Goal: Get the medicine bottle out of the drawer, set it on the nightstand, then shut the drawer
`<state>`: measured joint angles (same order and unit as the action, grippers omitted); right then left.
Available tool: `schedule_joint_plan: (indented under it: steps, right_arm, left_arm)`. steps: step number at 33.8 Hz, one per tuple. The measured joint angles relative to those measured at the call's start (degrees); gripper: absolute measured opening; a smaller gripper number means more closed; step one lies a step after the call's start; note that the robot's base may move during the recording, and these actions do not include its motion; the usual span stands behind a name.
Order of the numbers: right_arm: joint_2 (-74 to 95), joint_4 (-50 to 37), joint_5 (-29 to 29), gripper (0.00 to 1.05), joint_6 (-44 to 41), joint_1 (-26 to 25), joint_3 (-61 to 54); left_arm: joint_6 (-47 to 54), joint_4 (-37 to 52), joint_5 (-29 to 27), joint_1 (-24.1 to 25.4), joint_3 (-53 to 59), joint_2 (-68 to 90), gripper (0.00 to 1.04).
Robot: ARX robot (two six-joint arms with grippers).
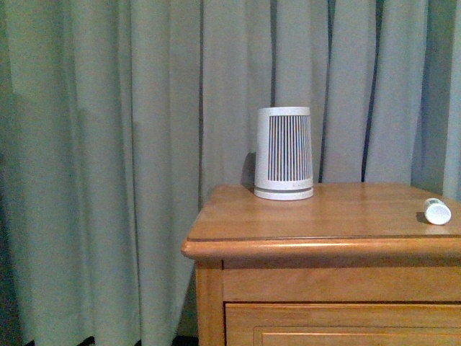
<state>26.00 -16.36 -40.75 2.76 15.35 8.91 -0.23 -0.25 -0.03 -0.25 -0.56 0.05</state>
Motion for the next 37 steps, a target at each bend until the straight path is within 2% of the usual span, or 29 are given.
schedule_joint_plan:
  steps: [4, 6, 12, 15, 18, 21, 23, 27, 30, 32, 37]
  right_arm:
    - [-9.8, 9.5, -4.6, 0.98, 0.2, 4.9, -2.1]
    - [-12.7, 12.6, -5.1, 0.98, 0.2, 6.1, -2.9]
    - [-14.8, 13.9, -5.1, 0.98, 0.4, 6.8, -3.4]
    - [-19.6, 15.7, 16.1, 0.82, -1.2, -0.2, -4.6]
    - [-21.2, 15.8, 26.4, 0.71, -1.6, -3.9, -4.7]
    - [-22.1, 16.2, 33.0, 0.58, -2.1, -6.6, -5.0]
    - [-22.9, 16.5, 39.7, 0.45, -2.3, -12.5, -5.6]
    - [-23.2, 16.5, 40.2, 0.29, -2.4, -14.9, -6.1]
    - [-25.2, 16.4, 40.6, 0.1, -2.4, -15.1, -7.9]
    - [-25.4, 16.5, 40.6, 0.02, -2.4, -15.1, -8.2]
    - [-25.6, 16.5, 40.6, 0.03, -2.5, -15.2, -8.2]
  left_arm:
    - [0.0, 0.0, 0.0, 0.0, 0.0, 0.0, 0.98]
    - [0.0, 0.0, 0.0, 0.0, 0.0, 0.0, 0.98]
    - [0.0, 0.0, 0.0, 0.0, 0.0, 0.0, 0.98]
    - [0.0, 0.0, 0.0, 0.0, 0.0, 0.0, 0.98]
    - [0.0, 0.0, 0.0, 0.0, 0.0, 0.0, 0.98]
    - [0.0, 0.0, 0.0, 0.0, 0.0, 0.0, 0.98]
    - [0.0, 0.0, 0.0, 0.0, 0.0, 0.0, 0.98]
    - [0.0, 0.0, 0.0, 0.0, 0.0, 0.0, 0.98]
    - [0.0, 0.0, 0.0, 0.0, 0.0, 0.0, 0.98]
    - [0.0, 0.0, 0.0, 0.0, 0.0, 0.0, 0.98]
    - [0.0, 0.0, 0.0, 0.0, 0.0, 0.0, 0.98]
